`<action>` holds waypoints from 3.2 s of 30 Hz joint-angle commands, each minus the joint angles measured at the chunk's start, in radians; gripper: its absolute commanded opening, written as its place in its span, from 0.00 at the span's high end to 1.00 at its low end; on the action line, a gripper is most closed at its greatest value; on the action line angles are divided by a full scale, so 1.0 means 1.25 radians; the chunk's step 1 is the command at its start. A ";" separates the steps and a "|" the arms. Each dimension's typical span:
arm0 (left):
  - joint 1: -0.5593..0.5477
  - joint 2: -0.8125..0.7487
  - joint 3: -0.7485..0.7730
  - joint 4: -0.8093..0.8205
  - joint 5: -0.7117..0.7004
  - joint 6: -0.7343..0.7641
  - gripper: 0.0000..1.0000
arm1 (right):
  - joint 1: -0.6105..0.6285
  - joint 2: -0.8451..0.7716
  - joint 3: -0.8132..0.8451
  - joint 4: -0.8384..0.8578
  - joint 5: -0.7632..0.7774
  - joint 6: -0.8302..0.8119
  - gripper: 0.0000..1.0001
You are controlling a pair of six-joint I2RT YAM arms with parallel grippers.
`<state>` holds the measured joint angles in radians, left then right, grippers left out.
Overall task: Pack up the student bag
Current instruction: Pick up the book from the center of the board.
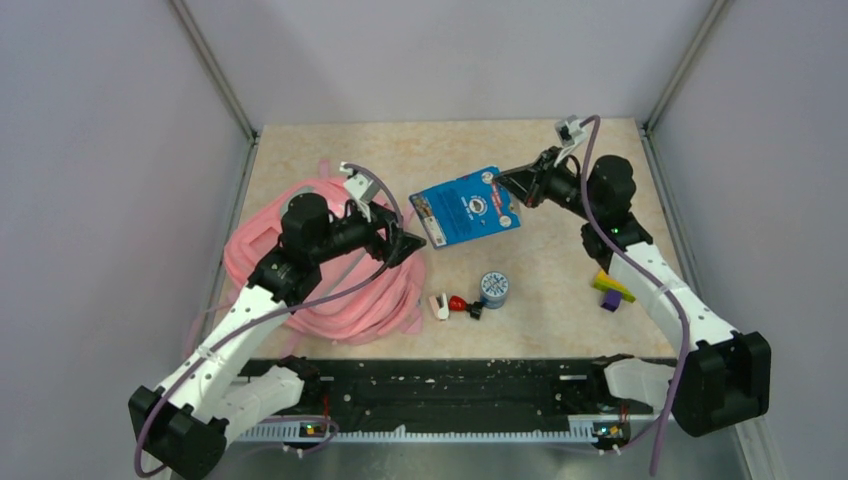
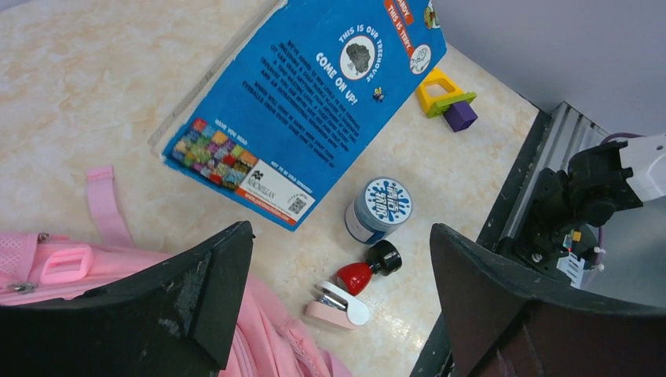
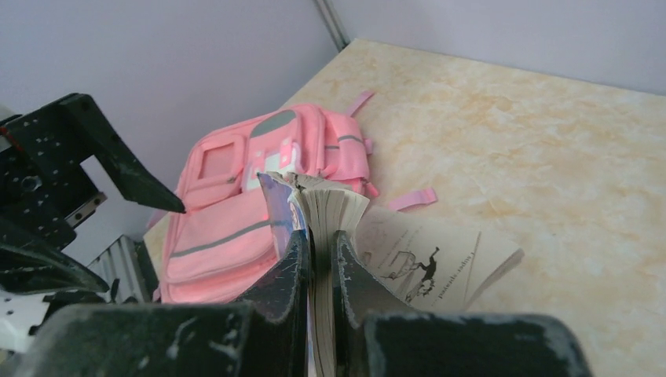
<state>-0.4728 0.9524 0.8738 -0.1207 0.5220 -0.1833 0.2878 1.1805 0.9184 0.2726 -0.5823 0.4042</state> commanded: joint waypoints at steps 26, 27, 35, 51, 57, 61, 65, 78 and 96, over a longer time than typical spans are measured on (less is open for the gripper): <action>-0.056 0.152 0.025 0.089 0.294 -0.005 0.48 | 0.148 0.009 0.046 -0.013 -0.251 -0.020 1.00; -0.057 0.156 0.027 0.089 0.297 -0.007 0.61 | 0.148 0.012 0.046 -0.015 -0.250 -0.023 1.00; -0.058 0.115 0.003 0.089 0.239 0.004 1.00 | 0.148 -0.001 0.044 -0.074 -0.193 -0.056 1.00; -0.055 0.133 0.025 -0.070 -0.099 -0.022 1.00 | 0.139 0.054 0.002 -0.155 0.021 -0.038 0.20; -0.046 0.141 0.033 -0.095 -0.169 -0.042 1.00 | 0.081 0.043 -0.120 -0.059 0.044 0.071 0.13; -0.038 0.135 0.028 -0.093 -0.186 -0.059 1.00 | 0.072 0.029 -0.198 0.044 0.006 0.112 0.10; -0.033 0.127 0.025 -0.086 -0.183 -0.067 1.00 | 0.072 0.068 -0.222 0.104 -0.032 0.138 0.10; -0.028 0.109 0.018 -0.075 -0.185 -0.072 1.00 | 0.138 0.303 -0.185 0.333 -0.126 0.254 0.09; -0.019 0.003 -0.007 -0.007 -0.156 -0.049 0.77 | 0.160 0.274 -0.139 0.688 -0.228 0.478 1.00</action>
<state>-0.4973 1.0206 0.8616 -0.2512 0.3149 -0.2607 0.4725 1.6249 0.6888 1.0225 -0.8307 0.9913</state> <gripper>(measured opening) 0.050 0.205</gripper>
